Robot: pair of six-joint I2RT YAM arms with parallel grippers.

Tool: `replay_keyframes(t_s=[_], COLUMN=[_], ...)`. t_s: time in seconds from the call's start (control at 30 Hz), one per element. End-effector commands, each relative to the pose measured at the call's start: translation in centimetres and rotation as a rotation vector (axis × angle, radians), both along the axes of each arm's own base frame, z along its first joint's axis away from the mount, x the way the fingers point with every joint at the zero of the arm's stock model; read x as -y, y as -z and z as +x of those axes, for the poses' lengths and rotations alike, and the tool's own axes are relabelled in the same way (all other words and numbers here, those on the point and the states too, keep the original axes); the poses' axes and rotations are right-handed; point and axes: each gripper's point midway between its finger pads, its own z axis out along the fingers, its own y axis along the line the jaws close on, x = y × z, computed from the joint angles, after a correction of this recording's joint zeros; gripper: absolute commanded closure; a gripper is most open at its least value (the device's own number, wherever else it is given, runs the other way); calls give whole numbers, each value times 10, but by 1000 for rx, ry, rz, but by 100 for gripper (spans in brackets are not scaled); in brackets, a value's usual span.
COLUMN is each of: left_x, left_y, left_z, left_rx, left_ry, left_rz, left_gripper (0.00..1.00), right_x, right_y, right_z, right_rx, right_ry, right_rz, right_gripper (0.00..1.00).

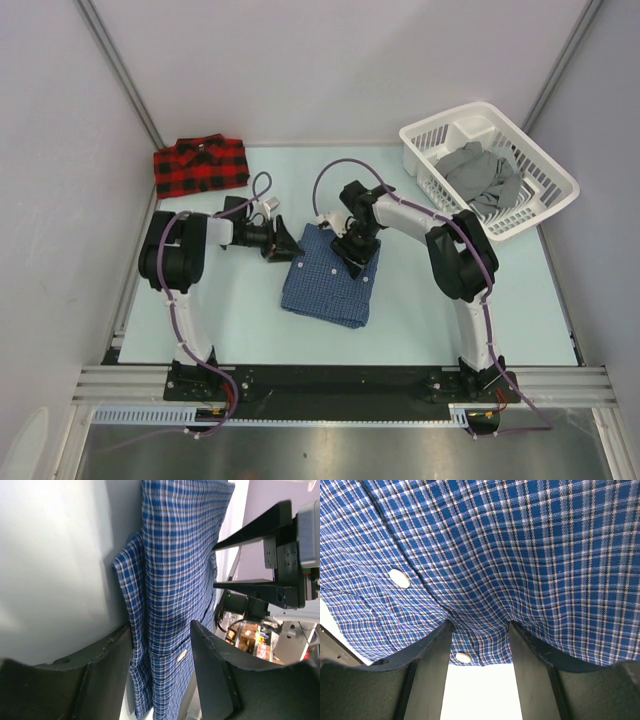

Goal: Fold and stack the long sleeve shirts
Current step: Fold the shirt

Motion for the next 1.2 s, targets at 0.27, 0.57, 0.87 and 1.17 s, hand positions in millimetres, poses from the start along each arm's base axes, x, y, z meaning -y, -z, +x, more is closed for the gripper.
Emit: replay_keyframes(t_s=[0.27, 0.57, 0.87, 1.17], left_x=[-27, -96, -152, -69], left_y=[18, -72, -212, -135], left_z=[-8, 33, 62, 30], left_rx=[-3, 239, 592, 582], left_ry=[-77, -16, 105, 338], left_rz=[163, 610, 1117, 1234], left_gripper=[86, 100, 100, 100], right_x=[-8, -11, -21, -12], right_y=[-11, -104, -180, -141], right_z=[10, 40, 83, 60], right_rx=[16, 18, -171, -395], right_ry=[84, 337, 804, 968], right_rz=[29, 335, 860, 916], right_gripper=[38, 0, 0, 0])
